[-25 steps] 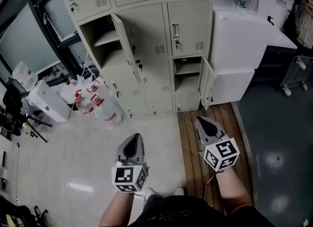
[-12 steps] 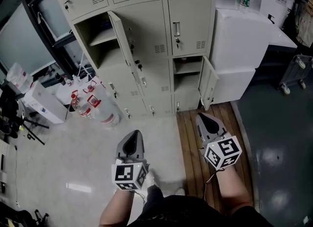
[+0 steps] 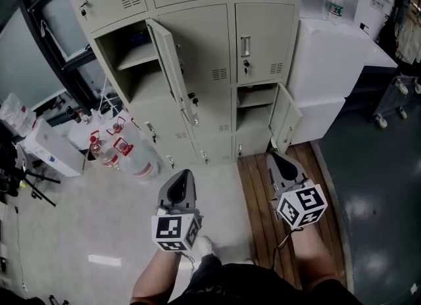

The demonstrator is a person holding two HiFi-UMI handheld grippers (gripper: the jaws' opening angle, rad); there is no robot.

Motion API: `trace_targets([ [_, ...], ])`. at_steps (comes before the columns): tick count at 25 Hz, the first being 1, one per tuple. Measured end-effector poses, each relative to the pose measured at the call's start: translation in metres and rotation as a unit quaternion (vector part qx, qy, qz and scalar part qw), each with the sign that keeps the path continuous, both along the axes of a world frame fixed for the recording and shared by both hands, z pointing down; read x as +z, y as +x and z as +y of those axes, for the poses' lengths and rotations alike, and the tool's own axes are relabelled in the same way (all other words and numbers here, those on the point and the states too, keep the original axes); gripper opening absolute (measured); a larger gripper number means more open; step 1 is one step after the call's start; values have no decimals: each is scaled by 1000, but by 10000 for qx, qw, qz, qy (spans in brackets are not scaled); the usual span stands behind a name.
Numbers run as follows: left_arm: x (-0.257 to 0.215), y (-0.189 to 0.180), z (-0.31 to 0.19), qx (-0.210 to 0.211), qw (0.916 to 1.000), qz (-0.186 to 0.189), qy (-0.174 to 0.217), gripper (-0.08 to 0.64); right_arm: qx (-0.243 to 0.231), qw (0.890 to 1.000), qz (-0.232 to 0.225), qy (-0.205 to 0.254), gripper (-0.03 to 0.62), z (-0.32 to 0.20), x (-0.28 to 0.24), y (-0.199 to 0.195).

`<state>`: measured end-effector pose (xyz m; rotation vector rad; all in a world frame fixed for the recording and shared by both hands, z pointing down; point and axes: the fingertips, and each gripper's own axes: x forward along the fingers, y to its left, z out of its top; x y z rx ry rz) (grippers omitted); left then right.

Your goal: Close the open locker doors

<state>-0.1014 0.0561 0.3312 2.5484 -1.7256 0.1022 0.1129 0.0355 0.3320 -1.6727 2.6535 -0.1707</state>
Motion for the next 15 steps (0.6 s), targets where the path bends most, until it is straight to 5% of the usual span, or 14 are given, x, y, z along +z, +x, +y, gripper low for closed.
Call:
trace_targets([
  [15,-13,-49,-110,608,9981,51,101,5,588,9982,141,-56,0,-71,-10,-55],
])
